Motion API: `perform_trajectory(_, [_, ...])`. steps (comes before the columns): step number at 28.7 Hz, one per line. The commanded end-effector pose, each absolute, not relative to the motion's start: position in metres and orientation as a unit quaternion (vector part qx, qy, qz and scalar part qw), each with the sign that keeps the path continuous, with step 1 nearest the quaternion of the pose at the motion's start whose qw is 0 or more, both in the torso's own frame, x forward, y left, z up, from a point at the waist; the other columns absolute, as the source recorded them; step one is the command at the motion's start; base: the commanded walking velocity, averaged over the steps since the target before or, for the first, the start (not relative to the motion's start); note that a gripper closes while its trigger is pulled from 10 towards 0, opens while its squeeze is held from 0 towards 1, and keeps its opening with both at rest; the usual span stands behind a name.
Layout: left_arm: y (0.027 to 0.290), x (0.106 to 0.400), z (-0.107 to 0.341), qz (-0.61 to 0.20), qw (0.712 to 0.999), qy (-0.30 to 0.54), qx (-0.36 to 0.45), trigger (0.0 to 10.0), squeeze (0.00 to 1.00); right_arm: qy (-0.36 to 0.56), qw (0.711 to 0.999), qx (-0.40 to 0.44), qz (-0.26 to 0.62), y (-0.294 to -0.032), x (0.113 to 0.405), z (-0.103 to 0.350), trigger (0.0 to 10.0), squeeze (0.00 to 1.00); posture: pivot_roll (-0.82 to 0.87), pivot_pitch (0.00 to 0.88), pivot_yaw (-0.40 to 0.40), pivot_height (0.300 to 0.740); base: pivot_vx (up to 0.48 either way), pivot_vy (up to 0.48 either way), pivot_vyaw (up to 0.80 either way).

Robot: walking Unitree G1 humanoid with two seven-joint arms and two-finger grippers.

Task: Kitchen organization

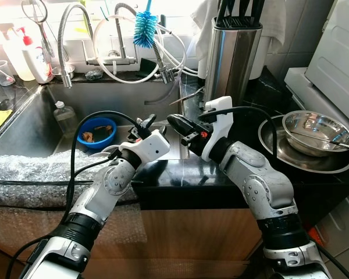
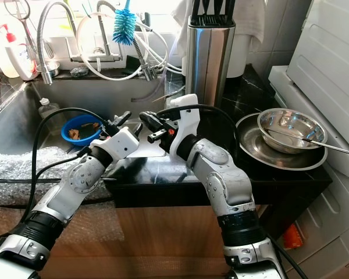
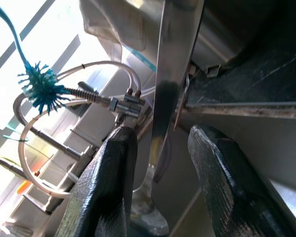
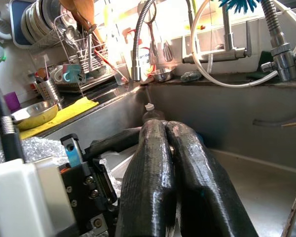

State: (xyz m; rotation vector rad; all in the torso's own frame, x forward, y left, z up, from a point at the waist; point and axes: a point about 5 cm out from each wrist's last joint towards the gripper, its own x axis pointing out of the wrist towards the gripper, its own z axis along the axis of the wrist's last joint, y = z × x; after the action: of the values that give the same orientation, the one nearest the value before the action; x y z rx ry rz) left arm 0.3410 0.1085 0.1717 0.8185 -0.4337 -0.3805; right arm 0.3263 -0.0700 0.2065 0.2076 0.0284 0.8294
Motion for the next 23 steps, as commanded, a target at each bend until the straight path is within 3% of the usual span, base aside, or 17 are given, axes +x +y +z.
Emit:
perform_trajectory(1, [0.1132,0.3448,0.1736,-0.173,0.872,-0.203,0.409,10.0,0.0,0.003,0.908,0.096,0.408,-0.0677,0.3244,0.2126,10.0,0.0,-0.05,0.0,0.011,0.74,0.0,0.0,0.0])
perform_trajectory(2, [0.1137,0.3455,0.1726,-0.172,0.873,-0.199,0.411,4.2,0.0,0.003,0.908,0.096,0.408,-0.0682,0.3246,0.2127,10.0,0.0,-0.05,0.0,0.011,0.74,0.0,0.0,0.0])
perform_trajectory(3, [0.1139,0.3457,0.1725,-0.171,0.873,-0.198,0.411,4.2,0.0,0.003,0.908,0.096,0.407,-0.0686,0.3246,0.2127,10.0,0.0,-0.05,0.0,0.011,0.74,0.0,0.0,0.0])
perform_trajectory(4, [0.1142,0.3461,0.1725,-0.17,0.874,-0.197,0.411,1.4,0.0,0.003,0.909,0.095,0.406,-0.0691,0.3248,0.2128,10.0,0.0,-0.05,0.0,0.01,0.74,0.0,0.0,0.0])
perform_trajectory(5, [0.1145,0.3468,0.1723,-0.169,0.874,-0.195,0.412,0.8,0.0,0.003,0.91,0.095,0.404,-0.07,0.3253,0.2128,10.0,0.0,-0.04,0.0,0.01,0.74,0.0,0.0,0.0])
perform_trajectory(8, [0.1144,0.3472,0.1718,-0.171,0.874,-0.192,0.413,0.8,0.0,0.003,0.911,0.095,0.401,-0.0715,0.3256,0.2127,10.0,0.0,-0.04,0.0,0.01,0.74,0.0,0.0,0.0])
perform_trajectory(10, [0.1147,0.3477,0.1719,-0.17,0.874,-0.191,0.413,0.0,0.0,0.003,0.911,0.096,0.402,-0.0711,0.3258,0.2129,10.0,0.0,-0.04,0.0,0.012,0.74,0.0,0.0,0.0])
perform_trajectory(23, [0.1145,0.3484,0.1721,-0.169,0.875,-0.19,0.413,0.0,0.0,0.002,0.91,0.099,0.402,-0.0705,0.3258,0.2128,10.0,0.0,-0.04,0.0,0.013,0.74,0.0,0.0,0.0])
